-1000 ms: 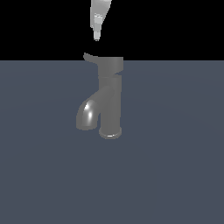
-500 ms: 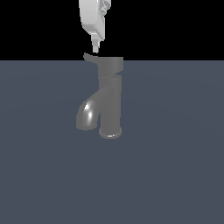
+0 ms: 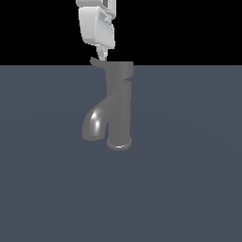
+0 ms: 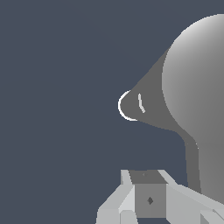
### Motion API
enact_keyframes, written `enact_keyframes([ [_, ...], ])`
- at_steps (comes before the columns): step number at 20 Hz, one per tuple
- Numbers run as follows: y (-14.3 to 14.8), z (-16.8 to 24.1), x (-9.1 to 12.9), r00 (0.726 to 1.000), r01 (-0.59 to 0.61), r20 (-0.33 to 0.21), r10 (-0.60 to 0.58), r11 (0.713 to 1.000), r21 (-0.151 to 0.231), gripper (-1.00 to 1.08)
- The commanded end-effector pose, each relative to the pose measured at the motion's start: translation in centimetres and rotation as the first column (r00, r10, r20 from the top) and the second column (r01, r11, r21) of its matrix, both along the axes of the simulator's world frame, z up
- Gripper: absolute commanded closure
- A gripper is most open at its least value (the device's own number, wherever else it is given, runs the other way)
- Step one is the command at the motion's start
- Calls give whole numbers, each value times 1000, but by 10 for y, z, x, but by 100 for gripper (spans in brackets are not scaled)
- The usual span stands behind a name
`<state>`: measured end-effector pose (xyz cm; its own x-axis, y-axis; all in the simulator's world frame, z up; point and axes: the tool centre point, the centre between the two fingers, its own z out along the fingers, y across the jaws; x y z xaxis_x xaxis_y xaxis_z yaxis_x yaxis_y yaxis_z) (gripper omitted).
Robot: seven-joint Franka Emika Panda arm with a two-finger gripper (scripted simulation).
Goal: Turn on the faucet by rotating a designated handle.
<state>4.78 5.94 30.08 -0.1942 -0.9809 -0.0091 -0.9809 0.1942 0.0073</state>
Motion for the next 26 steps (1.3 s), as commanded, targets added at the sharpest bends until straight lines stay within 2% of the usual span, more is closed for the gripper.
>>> enact_keyframes([
  [1, 1, -2, 3, 1000, 20, 4, -20, 1000, -7, 108],
  [9, 1, -3, 4, 1000, 29, 5, -29, 1000, -10, 108],
  [26, 23, -3, -36, 1000, 29, 5, -29, 1000, -10, 108],
])
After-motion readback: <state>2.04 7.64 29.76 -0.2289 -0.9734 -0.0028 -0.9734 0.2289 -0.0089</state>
